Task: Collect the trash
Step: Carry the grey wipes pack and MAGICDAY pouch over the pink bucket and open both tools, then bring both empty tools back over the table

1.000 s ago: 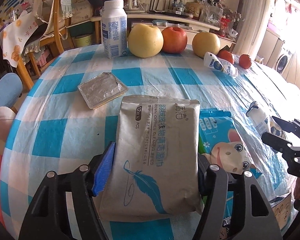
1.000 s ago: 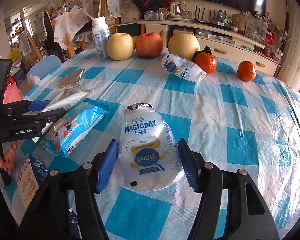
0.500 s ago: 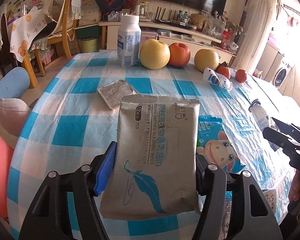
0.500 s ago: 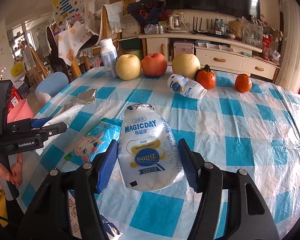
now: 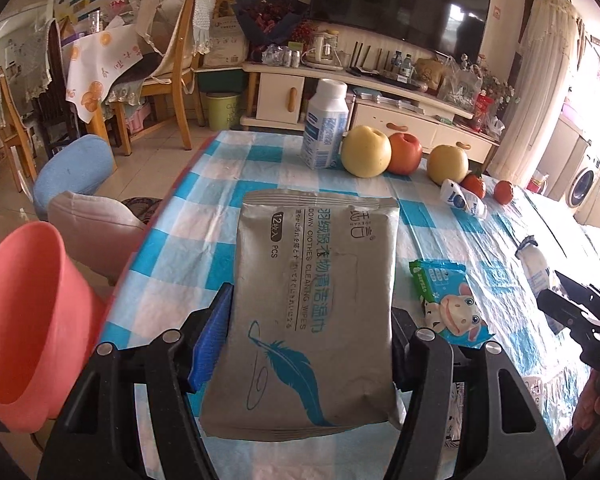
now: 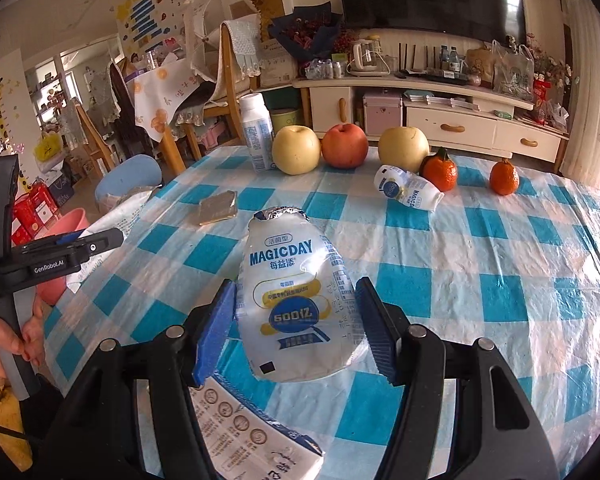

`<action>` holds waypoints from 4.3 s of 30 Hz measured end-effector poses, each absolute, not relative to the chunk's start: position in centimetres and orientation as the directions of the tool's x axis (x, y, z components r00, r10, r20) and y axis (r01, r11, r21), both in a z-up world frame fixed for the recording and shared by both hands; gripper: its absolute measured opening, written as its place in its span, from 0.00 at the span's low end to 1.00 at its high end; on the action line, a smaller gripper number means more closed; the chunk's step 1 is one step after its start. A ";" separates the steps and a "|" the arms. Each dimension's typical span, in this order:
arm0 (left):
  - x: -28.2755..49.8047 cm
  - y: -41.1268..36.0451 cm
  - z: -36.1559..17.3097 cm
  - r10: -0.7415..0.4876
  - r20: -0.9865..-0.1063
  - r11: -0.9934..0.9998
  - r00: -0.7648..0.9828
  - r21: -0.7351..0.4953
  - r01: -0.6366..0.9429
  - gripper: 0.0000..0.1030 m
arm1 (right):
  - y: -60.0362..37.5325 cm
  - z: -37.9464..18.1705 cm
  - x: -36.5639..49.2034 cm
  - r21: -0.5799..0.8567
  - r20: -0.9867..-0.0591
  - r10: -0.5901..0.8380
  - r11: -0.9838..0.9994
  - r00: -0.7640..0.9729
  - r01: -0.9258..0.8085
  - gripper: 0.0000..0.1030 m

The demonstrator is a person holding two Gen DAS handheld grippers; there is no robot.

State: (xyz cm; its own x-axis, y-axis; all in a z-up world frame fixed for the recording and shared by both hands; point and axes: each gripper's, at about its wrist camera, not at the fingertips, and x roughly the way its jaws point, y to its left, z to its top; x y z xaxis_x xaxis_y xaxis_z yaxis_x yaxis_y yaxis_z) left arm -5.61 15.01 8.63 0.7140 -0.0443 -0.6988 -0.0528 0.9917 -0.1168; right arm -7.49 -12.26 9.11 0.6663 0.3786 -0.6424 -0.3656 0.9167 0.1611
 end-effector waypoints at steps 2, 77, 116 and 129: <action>-6.1 16.2 9.2 -0.021 -0.690 0.991 0.723 -0.110 -0.076 0.63 | -11.3 9.4 -7.9 0.156 -0.640 0.386 0.912 0.665 -0.379 0.60; -8.0 32.4 8.9 0.277 -0.755 0.878 0.595 -0.053 -0.476 0.86 | 9.9 10.7 -12.1 -0.001 -0.667 0.475 0.770 0.574 -0.638 0.93; -3.9 20.5 8.9 0.312 -0.714 0.948 0.627 0.197 -0.249 0.86 | -4.1 11.8 -8.1 0.010 -0.600 0.369 0.891 0.710 -0.454 0.96; -3.2 18.7 8.9 0.246 -0.716 0.969 0.653 0.157 -0.192 0.86 | -10.3 13.8 -6.9 0.057 -0.545 0.316 0.938 0.777 -0.342 0.96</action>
State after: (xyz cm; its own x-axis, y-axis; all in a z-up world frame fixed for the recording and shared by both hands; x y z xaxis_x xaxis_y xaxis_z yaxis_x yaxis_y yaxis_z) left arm -3.21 18.68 8.86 0.6530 0.2460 -0.7163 -0.1923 0.9686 0.1574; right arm -6.88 -10.30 13.79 0.7769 0.3161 -0.5445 -0.3420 0.9380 0.0565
